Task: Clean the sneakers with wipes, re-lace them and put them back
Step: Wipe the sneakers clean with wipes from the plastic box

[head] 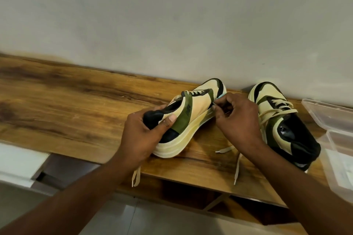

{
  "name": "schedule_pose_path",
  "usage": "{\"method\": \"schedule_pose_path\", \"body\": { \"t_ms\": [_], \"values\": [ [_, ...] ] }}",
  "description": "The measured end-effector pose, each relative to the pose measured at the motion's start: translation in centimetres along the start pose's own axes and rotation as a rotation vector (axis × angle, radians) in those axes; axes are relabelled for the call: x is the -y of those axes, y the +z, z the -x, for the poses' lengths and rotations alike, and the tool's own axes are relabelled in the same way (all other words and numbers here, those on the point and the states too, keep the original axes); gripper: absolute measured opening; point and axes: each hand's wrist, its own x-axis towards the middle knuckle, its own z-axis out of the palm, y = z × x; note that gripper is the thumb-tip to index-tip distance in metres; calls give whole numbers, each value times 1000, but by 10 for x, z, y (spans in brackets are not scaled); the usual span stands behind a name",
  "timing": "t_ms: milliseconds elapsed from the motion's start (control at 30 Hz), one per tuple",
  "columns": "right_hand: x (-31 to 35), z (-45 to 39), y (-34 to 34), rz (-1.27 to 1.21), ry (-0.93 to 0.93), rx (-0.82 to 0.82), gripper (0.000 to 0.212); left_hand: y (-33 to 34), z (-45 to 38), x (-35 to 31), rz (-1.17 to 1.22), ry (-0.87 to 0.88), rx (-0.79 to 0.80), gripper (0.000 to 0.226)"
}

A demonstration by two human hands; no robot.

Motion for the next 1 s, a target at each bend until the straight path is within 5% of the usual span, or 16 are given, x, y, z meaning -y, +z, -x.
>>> {"method": "schedule_pose_path", "body": {
  "t_ms": [300,1000],
  "values": [
    [-3,3,-16,-82,131,52,12,37,15,-8,-239,131,-38,65],
    [-4,7,-39,-36,57,-108,11,97,11,6,-514,277,64,114]
  ]
}}
